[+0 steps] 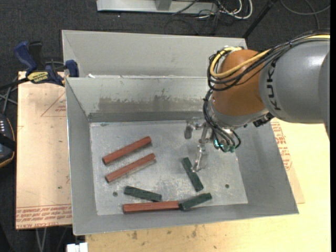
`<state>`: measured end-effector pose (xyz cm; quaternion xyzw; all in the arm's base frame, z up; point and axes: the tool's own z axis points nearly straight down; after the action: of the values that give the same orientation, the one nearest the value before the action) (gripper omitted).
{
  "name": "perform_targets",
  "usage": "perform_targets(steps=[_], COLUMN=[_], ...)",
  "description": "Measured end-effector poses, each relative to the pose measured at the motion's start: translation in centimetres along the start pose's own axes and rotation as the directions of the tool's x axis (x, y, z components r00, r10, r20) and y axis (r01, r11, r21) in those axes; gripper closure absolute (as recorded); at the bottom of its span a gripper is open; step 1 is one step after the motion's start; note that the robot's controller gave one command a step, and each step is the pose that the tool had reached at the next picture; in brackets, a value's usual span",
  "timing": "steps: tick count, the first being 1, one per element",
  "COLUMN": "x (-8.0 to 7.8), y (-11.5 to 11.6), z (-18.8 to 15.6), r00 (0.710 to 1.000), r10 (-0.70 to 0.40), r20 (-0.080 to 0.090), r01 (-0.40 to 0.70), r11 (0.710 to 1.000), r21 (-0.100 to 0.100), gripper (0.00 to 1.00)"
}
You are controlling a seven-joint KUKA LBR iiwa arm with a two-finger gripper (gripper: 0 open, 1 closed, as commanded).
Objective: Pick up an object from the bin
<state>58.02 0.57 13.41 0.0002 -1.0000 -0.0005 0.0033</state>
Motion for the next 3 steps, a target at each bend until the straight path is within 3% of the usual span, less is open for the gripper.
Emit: perform_targets(steps=[1,2,3], x=[-0.2,0.0,3.2], y=[0.0,2.3,1.8], z=[-0.4,0.7,1.3], r00=[1.0,0.998,1.0], r10=[0.0,0.059,-0.024], r20=[0.007,0.008,0.007], r01=[0.0,-0.059,0.024], r11=[1.0,0.998,1.0], r21=[0.0,0.0,-0.001], gripper=[0.0,0.0,0.0])
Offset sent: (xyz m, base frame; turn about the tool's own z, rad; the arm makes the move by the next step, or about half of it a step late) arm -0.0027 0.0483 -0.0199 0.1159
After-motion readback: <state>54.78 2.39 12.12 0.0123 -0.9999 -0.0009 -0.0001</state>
